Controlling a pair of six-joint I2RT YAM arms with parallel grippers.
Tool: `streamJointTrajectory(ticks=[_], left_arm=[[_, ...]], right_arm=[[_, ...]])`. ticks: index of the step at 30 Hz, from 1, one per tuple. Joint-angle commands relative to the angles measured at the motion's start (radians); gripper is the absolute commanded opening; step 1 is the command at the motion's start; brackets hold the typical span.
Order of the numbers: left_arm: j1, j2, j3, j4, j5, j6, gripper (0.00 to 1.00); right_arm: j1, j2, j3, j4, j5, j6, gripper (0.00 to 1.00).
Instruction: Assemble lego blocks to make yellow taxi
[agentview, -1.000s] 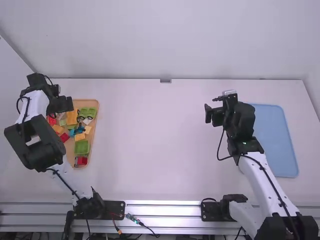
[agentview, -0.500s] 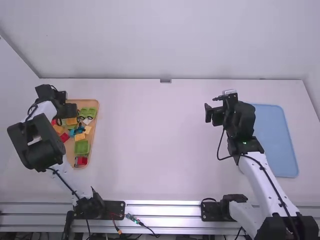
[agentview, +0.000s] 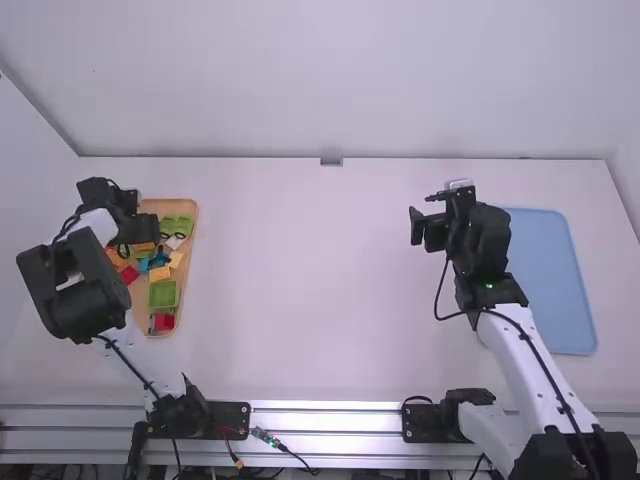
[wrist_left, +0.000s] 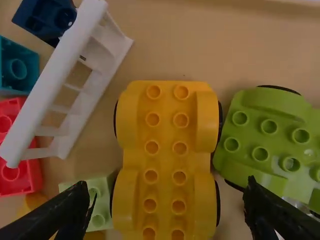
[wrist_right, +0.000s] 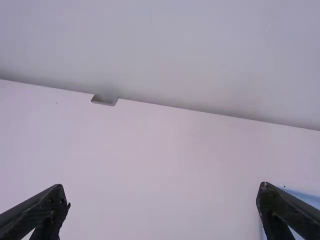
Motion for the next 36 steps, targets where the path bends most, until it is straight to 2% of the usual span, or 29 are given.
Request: streamJointTrajectory(ticks=[1, 17, 31, 36], left_arm=[[-0.003, -0.003, -0.026, 0.003, 0.015, 0.003, 0.79], [-0.003, -0.003, -0.085, 0.061, 0.011, -0.012, 0.78], [-0.002, 0.003, -0.170, 0.222, 0.019, -0.037, 0.79], [-0.003, 0.003, -0.165, 0.209, 0.037, -0.037, 0.77]], right_arm=[[-0.002, 0.006, 0.037, 0.002, -0.006, 0.000, 0.99], [-0.001, 0.006, 0.037, 0.006, -0.006, 0.000, 0.99], [-0.003, 0.006, 0.037, 0.002, -0.002, 0.000, 0.99], [-0.002, 0.006, 0.037, 0.002, -0.005, 0.000, 0.99]])
